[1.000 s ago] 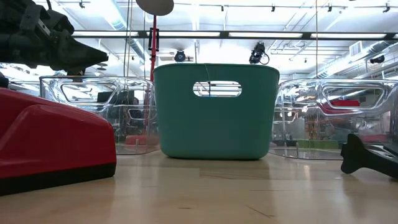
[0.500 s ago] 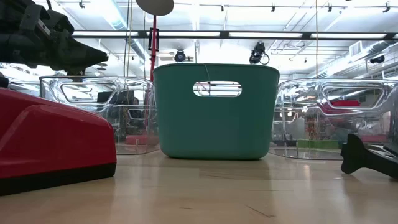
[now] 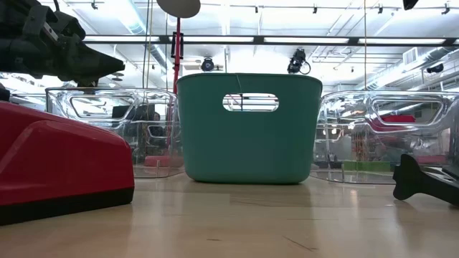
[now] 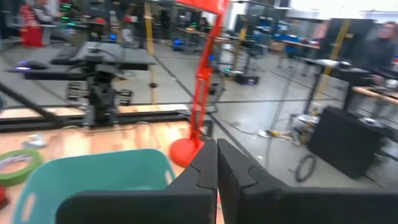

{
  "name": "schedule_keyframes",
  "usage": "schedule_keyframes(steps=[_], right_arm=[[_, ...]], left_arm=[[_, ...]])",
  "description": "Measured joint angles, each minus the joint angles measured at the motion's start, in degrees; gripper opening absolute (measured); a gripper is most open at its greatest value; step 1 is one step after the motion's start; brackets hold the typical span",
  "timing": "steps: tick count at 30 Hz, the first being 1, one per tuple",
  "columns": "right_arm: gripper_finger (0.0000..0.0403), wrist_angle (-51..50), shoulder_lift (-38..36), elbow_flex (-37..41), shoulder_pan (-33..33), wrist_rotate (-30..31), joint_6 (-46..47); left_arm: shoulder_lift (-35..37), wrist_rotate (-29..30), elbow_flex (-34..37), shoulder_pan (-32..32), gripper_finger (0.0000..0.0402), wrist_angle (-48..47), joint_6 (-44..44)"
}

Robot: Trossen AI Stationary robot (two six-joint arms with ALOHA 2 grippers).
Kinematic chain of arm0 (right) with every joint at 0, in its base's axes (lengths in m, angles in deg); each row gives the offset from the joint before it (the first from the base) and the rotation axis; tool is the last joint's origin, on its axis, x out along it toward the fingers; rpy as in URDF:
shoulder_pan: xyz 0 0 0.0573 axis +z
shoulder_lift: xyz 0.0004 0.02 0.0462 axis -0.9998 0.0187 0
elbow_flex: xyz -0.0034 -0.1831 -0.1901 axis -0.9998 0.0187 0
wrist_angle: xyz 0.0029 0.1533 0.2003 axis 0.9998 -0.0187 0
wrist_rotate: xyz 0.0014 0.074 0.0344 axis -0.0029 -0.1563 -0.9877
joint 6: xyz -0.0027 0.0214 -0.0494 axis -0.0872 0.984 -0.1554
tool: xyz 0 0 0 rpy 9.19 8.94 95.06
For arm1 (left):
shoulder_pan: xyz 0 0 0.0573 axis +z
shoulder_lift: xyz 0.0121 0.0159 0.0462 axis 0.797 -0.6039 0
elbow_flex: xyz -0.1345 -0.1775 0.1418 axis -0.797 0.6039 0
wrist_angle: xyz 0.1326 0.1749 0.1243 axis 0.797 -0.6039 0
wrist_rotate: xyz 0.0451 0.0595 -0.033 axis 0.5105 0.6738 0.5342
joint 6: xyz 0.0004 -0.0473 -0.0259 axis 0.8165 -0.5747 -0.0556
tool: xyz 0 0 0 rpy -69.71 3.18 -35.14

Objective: Pick and place Stapler, Stapler remover, tape
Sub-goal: Put the top green tape into the green bin

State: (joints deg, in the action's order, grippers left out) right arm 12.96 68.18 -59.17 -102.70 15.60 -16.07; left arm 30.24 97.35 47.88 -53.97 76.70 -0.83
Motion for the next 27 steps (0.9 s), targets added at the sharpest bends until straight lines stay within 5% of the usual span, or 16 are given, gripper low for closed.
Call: schedule_keyframes(steps=[19, 27], right_arm=[[0.0002, -0.02, 0.07, 0.00, -24.40, 0.09, -0.46], [0.0002, -0.66, 0.09, 0.00, -27.15, 0.09, -2.94]], left_arm=[[0.01, 0.00, 0.01, -0.02, 0.0028, 0.01, 0.00], [0.01, 0.00, -0.01, -0.01, 0.0028, 0.01, -0.01]])
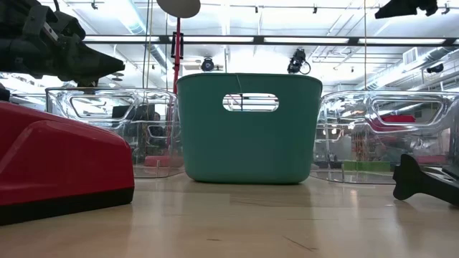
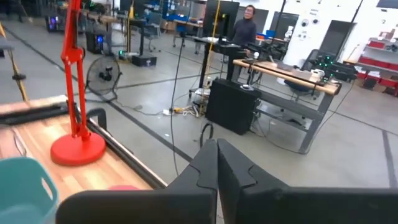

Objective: Pick and place Stapler, Stapler remover, tape
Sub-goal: Put the top green tape into the green bin

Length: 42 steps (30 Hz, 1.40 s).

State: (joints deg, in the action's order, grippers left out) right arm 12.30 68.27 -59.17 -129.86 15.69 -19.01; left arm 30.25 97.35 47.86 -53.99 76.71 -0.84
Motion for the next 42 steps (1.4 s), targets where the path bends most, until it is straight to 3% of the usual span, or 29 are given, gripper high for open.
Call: schedule_keyframes(steps=[12, 33, 42], right_arm=[[0.0002, -4.22, 3.95, 0.00, 0.02, -0.17, -0.41], [0.0002, -5.45, 24.85, 0.00, 0.07, -0.20, -2.07], [0.0002, -6.47, 33.17, 0.00, 0.07, -0.11, 3.77]], left_arm=[[-0.01, 0.00, 0.01, 0.01, 0.0028, 0.00, 0.01], [0.01, 0.00, 0.01, 0.00, 0.0028, -0.01, 0.01], [0.01, -0.01, 0.01, 0.01, 0.0028, 0.01, 0.01]])
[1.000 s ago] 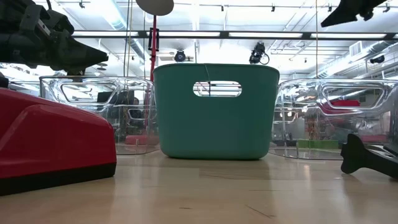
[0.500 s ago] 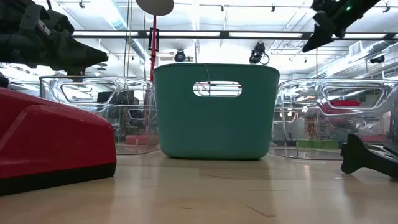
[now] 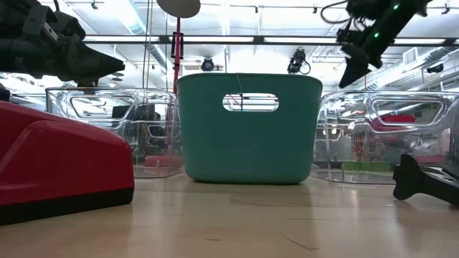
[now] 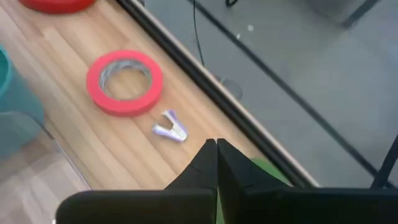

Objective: Pick and place Stapler, Stapler remover, tape
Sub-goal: Put the top green tape into the green bin

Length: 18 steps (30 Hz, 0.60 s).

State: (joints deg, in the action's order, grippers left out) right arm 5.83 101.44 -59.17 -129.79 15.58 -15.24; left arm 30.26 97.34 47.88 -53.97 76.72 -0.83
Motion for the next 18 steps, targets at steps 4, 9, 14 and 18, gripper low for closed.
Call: schedule_keyframes(steps=[4, 9, 14, 18], right_arm=[[0.0021, -1.49, 3.54, 0.00, -0.02, 0.74, 3.21], [0.0079, -4.35, 8.12, 0.00, -0.07, 3.64, 5.36], [0.0158, -6.33, 12.65, 0.00, -0.09, 4.99, 8.01], [0.0215, -6.85, 15.90, 0.00, -0.11, 4.92, 9.53]], left_arm=[[-0.02, 0.01, 0.01, 0.00, 0.0028, 0.01, 0.00], [0.00, 0.01, -0.01, -0.02, 0.0028, -0.01, -0.02], [-0.02, 0.01, 0.01, 0.00, 0.0028, -0.01, 0.00], [-0.01, 0.00, 0.00, -0.01, 0.0028, -0.01, -0.01]])
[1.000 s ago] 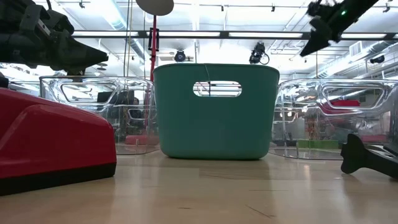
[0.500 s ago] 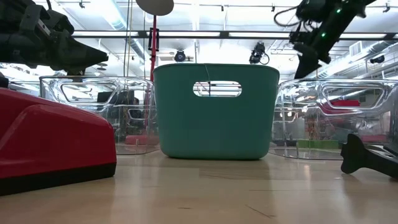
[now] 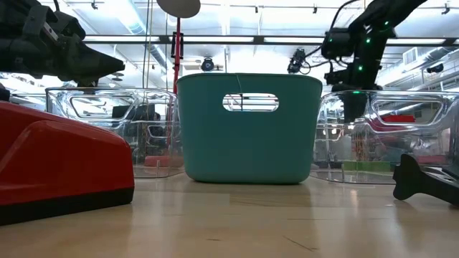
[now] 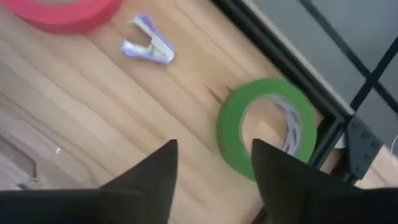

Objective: Pick and place Stapler, Stapler remover, tape
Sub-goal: Put the top green tape into the green bin

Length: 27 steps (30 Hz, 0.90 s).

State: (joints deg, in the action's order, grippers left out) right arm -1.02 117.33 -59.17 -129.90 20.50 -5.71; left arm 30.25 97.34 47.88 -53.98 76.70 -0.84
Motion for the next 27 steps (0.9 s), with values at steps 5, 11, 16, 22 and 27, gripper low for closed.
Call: schedule_keyframes(steps=[5, 11, 16, 22, 27], right_arm=[[0.0265, 0.33, 3.30, 0.00, -0.27, 0.00, 2.82], [0.0283, 0.32, 6.55, 0.00, -3.04, 0.09, 6.86], [0.0279, 0.18, 8.52, 0.00, -5.63, -0.04, 7.54], [0.0272, 0.90, 11.43, 0.00, -7.64, -0.37, 6.94], [0.0268, 2.00, 14.46, 0.00, -8.72, -0.49, 5.14]], left_arm=[[0.01, 0.01, -0.01, -0.01, 0.0028, 0.00, 0.01], [0.01, -0.01, -0.01, -0.01, 0.0028, 0.00, 0.01], [0.01, 0.01, -0.01, 0.00, 0.0028, 0.00, 0.00], [0.01, 0.01, 0.00, 0.01, 0.0028, -0.02, 0.01], [0.00, 0.01, -0.01, 0.00, 0.0028, -0.02, 0.00]])
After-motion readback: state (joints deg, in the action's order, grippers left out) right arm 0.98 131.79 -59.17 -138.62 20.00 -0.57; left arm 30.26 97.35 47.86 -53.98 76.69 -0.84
